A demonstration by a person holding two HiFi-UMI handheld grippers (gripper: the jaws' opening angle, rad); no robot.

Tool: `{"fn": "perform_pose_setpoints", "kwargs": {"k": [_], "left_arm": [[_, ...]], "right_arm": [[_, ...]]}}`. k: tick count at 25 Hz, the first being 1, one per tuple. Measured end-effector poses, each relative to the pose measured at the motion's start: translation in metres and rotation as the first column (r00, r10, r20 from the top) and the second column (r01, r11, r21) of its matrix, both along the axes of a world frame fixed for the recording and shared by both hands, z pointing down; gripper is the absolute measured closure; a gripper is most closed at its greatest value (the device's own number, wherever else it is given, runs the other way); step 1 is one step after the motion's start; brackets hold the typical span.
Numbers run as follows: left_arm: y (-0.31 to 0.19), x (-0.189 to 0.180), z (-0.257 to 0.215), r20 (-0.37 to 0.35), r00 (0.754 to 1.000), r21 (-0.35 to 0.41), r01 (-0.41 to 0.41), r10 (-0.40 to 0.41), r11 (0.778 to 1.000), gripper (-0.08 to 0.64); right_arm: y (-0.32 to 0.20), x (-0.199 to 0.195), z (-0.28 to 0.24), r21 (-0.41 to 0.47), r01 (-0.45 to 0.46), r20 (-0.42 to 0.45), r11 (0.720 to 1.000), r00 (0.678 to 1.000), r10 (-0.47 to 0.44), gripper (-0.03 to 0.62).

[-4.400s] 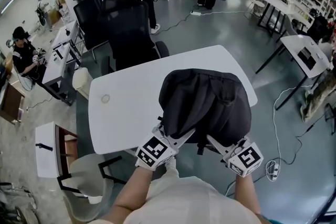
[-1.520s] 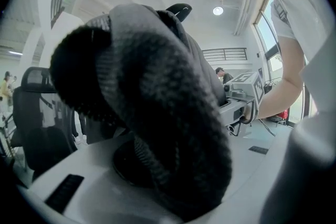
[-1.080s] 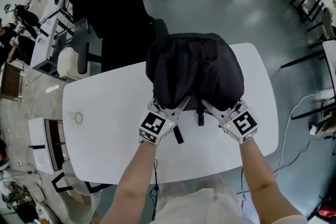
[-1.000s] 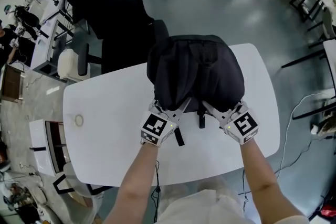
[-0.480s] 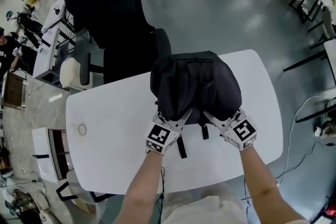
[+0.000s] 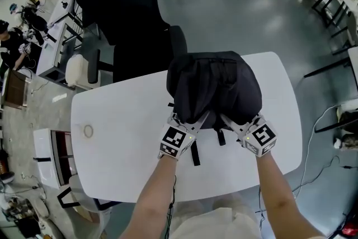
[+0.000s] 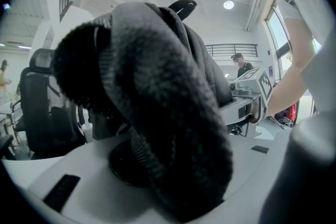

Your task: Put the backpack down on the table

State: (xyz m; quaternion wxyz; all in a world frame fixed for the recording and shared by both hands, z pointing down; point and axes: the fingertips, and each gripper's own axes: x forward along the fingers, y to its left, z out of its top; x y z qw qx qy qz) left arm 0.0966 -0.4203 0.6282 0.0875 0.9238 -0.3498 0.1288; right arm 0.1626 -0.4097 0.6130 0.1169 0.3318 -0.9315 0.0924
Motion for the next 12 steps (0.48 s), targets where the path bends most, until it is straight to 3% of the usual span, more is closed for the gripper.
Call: {"fn": "perform_pose_setpoints", "kwargs": {"k": [12], "left_arm": [[-0.0013,-0.0052,0.0021,-0.001,1.0,-0.051,0.029,-0.03,0.998,0.322]], "right_arm": [[-0.0005,0.0008,0.0006,-0.009,-0.028,-0.046,1.0,0.999,0.027,0.362]]}}
